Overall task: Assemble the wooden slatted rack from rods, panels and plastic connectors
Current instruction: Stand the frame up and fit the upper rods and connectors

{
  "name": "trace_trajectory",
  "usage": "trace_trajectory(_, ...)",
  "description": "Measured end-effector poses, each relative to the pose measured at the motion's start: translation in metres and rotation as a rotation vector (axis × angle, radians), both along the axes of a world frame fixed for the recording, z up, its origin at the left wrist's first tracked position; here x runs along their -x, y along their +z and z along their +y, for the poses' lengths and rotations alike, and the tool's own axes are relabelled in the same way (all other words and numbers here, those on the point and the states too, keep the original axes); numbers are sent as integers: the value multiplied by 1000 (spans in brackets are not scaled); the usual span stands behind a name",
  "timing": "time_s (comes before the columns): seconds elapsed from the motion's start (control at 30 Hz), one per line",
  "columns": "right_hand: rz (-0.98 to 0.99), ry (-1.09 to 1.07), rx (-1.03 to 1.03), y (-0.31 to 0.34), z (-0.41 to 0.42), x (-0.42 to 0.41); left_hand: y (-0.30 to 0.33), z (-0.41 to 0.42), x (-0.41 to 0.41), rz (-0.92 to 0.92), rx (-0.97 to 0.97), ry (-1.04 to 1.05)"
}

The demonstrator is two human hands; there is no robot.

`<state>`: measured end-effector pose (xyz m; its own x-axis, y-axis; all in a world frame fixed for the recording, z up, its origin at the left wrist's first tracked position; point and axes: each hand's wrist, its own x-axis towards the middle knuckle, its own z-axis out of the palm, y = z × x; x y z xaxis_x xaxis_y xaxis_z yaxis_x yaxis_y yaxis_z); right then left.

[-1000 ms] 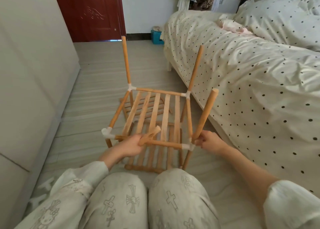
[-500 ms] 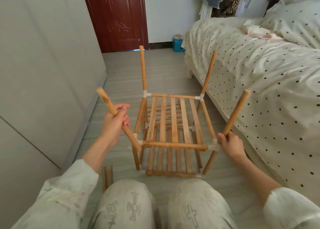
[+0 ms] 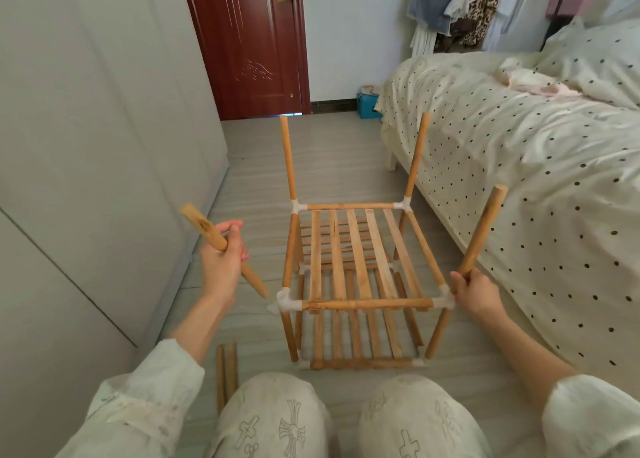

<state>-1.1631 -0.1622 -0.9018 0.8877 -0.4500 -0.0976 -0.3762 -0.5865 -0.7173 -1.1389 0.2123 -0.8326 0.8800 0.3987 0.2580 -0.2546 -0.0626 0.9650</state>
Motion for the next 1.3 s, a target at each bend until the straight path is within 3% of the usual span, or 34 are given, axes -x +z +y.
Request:
trace_trajectory(0.33, -31, -28, -41, -4, 4, 1, 7, -10, 4, -46, 90, -62)
trace_trajectory(0.9, -52, -29, -55, 0, 8, 5, 1, -39, -2, 66, -170, -155)
trace_trajectory(1.3, -100, 19, -11, -2, 8, -1, -4, -43, -31, 126, -77, -247)
